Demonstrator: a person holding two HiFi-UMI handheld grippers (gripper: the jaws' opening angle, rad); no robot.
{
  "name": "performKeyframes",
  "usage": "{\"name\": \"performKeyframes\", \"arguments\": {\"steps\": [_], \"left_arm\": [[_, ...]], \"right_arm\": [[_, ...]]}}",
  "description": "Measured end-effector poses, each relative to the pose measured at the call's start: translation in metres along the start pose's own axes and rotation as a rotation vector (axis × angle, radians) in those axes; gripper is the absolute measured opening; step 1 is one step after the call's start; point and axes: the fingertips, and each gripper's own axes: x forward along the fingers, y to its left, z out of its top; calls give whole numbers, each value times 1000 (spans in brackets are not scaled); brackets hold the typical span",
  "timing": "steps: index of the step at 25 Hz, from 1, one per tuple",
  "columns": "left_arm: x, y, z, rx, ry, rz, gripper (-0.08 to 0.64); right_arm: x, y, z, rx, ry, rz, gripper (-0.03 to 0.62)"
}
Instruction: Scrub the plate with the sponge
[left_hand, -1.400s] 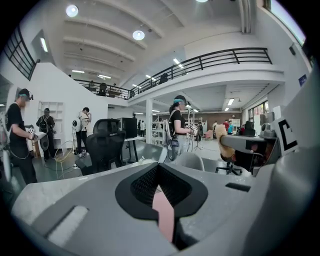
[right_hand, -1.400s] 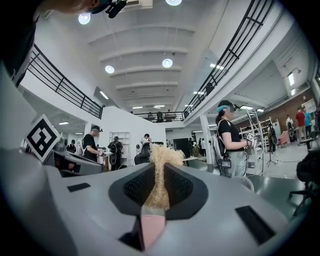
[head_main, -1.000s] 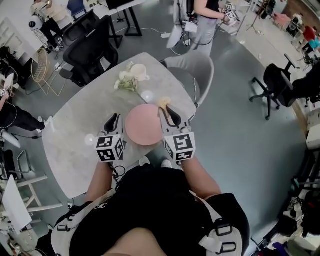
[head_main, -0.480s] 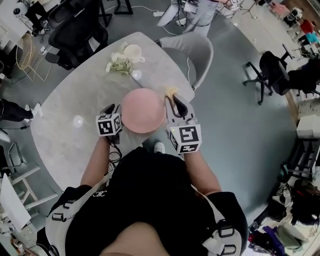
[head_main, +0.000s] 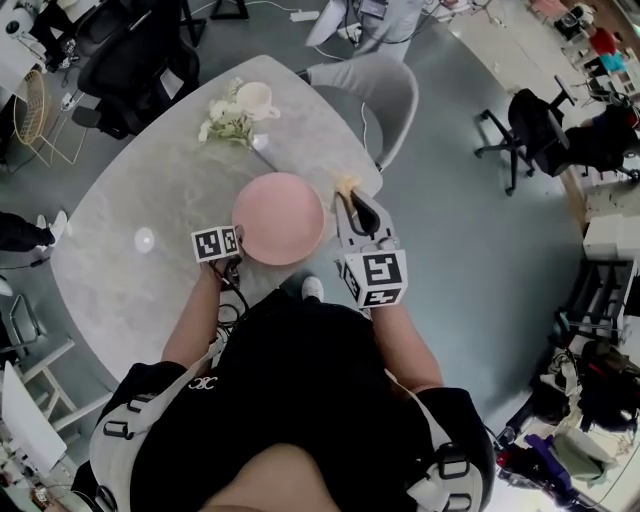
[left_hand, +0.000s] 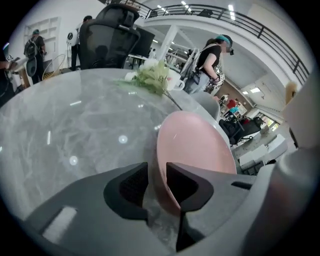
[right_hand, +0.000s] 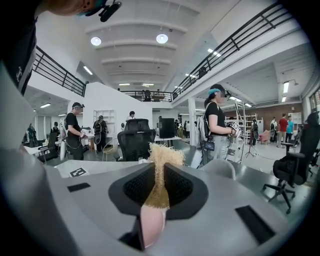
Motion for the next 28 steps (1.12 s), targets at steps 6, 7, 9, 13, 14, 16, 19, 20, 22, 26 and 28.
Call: {"name": "performKeyframes", "arguments": {"steps": [6,7,9,13,14,16,19,20,22,26,28], "left_arm": [[9,-4,-11,-55,65,-49,58],[9,-5,-11,-82,72,-57,46],[6,-6,-8,-169,62,-84,34],[-8,-12,5,-234,5,-125,20],[-14,-14,10,-207,-8,-119,20],[-25,-17,21,-151,-33,-109,23],[-45,-29,38,-88,-83,-115,26],[-53,-36,44,-75,-102,-126,26],[-67,-50,57,-55,-139,-158,26],[-99,-84,78,-19,-200,-220,26],[-113,-101,85,1,-224,-251,26]], "right_arm": [[-4,-4,-4,11,2,-17,54],[-5,-4,-3,13,0,-17,53],[-6,-3,-2,16,-4,-18,54],[-9,-3,-2,18,-9,-15,54],[-8,-2,-2,20,-10,-14,54],[-6,1,-1,24,-13,-6,54],[-1,9,1,24,-18,18,54],[2,13,2,22,-21,30,53],[9,23,6,11,-27,64,54],[28,56,9,-42,-2,170,54],[38,75,6,-74,26,224,54]]}}
